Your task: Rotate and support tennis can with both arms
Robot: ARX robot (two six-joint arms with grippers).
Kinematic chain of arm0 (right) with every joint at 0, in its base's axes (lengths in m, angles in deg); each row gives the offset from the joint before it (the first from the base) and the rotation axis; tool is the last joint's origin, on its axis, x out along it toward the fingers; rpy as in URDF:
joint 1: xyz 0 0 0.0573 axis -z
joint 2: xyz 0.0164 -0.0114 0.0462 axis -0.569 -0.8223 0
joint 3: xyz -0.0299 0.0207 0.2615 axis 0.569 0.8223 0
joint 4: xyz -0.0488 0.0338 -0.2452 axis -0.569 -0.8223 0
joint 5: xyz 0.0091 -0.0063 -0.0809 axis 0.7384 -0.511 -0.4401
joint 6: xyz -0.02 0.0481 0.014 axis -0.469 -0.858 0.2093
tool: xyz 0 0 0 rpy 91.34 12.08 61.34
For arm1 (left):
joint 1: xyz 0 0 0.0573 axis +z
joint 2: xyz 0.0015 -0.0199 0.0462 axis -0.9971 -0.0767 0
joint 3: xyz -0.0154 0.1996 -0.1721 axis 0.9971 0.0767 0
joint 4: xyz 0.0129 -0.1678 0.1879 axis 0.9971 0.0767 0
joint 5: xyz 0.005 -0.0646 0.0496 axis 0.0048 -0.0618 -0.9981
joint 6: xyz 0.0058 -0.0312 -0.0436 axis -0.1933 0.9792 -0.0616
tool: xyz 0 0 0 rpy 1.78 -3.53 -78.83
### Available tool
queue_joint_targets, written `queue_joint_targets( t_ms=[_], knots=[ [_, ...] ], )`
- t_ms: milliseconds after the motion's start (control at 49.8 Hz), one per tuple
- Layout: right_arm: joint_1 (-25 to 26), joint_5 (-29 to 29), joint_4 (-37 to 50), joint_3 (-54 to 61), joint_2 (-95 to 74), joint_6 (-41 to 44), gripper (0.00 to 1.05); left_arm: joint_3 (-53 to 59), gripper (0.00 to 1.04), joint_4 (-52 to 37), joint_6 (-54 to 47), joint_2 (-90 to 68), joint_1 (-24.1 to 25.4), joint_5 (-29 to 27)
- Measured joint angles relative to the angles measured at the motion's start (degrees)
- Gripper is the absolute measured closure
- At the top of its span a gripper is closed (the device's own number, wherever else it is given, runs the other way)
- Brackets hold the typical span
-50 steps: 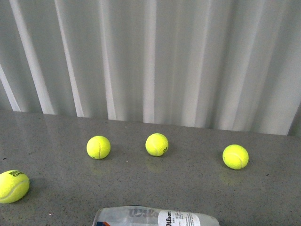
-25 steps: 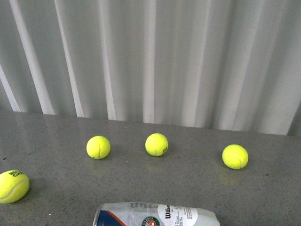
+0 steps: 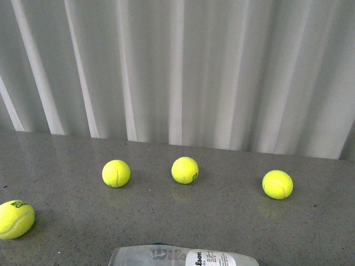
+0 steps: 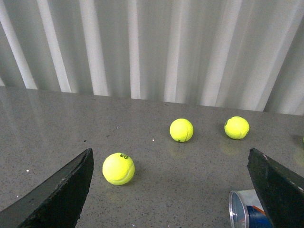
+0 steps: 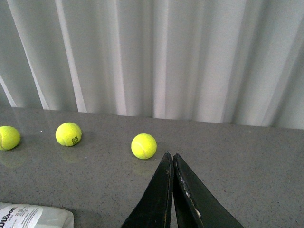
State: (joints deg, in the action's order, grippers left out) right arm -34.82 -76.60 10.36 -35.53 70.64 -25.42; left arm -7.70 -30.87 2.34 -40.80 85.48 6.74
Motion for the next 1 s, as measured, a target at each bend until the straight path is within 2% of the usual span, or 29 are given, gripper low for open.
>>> queue_joint_targets(
  t_ms=[100, 201, 502, 602, 723, 903, 1004],
  knots=[
    [0.00, 0.00, -1.75, 0.00, 1.75, 0.00, 1.01, 0.00, 0.07, 0.00, 0.00, 0.00, 0.00, 0.00],
    [0.02, 0.13, -11.15, -0.04, 9.44, 0.00, 1.01, 0.00, 0.07, 0.00, 0.00, 0.00, 0.00, -0.04],
    [0.02, 0.13, -11.54, -0.04, 11.15, 0.00, 1.01, 0.00, 0.07, 0.00, 0.00, 0.04, 0.00, 0.00],
    [0.02, 0.15, -11.54, -0.04, 11.15, 0.07, 0.87, 0.00, 0.07, 0.00, 0.00, 0.04, 0.00, 0.00],
    [0.02, 0.13, -11.58, -0.04, 11.19, 0.09, 0.59, 0.00, 0.07, 0.00, 0.00, 0.04, 0.00, 0.00],
    [0.02, 0.13, -11.58, -0.04, 11.19, 0.09, 0.27, 0.00, 0.07, 0.00, 0.00, 0.04, 0.00, 0.00],
    [0.02, 0.13, -11.58, -0.04, 11.19, 0.09, 0.13, 0.00, 0.07, 0.00, 0.00, 0.04, 0.00, 0.00]
  ],
)
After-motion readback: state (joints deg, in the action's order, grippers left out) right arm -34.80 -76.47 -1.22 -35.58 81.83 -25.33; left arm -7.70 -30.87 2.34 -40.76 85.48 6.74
